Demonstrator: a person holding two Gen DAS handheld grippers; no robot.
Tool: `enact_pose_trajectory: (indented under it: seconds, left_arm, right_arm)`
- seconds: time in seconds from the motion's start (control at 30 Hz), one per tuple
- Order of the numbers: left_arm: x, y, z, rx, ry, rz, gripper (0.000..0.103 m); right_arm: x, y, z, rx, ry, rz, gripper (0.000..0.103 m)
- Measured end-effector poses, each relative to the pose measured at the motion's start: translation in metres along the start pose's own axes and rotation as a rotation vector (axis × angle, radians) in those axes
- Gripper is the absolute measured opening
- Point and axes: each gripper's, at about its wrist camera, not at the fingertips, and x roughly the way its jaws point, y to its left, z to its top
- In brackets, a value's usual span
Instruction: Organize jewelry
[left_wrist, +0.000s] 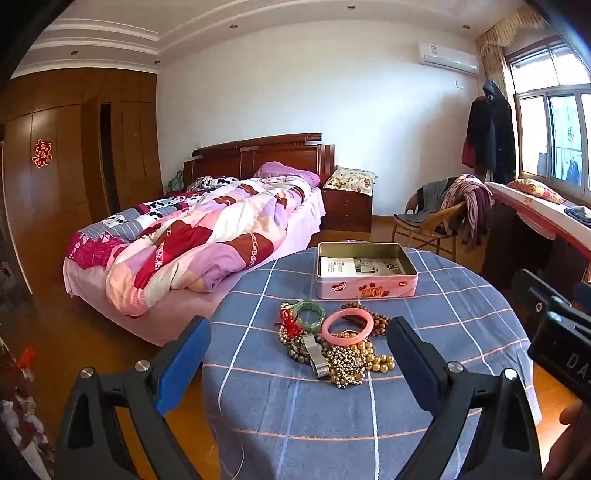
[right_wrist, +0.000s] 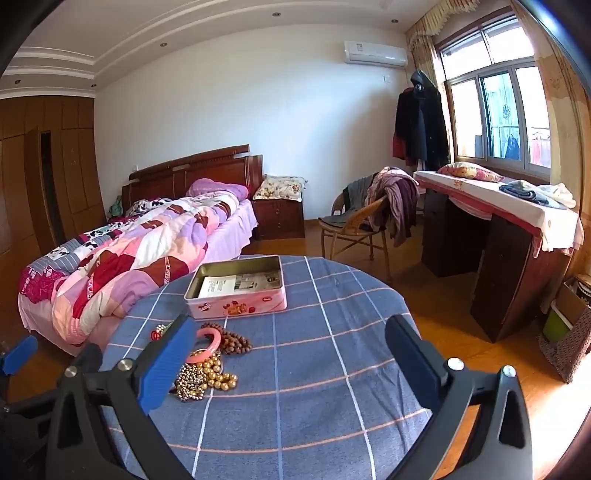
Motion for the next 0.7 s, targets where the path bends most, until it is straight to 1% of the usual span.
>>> enact_pose_trajectory:
  seconds: [0.27,0.7]
  left_arm:
    - [-0.0020,-0.0002,0.0007,-0.007,0.006,-0.002,0.096]
    - [-0.0021,0.0005,0.0027,-0.004,0.013,0.011,0.096]
  right_arm:
    - [0.0058,-0.0051,-0.0008,0.032,0.031,0.008,0.103]
    - [0.0063,-0.0062,-0.0003,0.032,0.037,0.015,0.103]
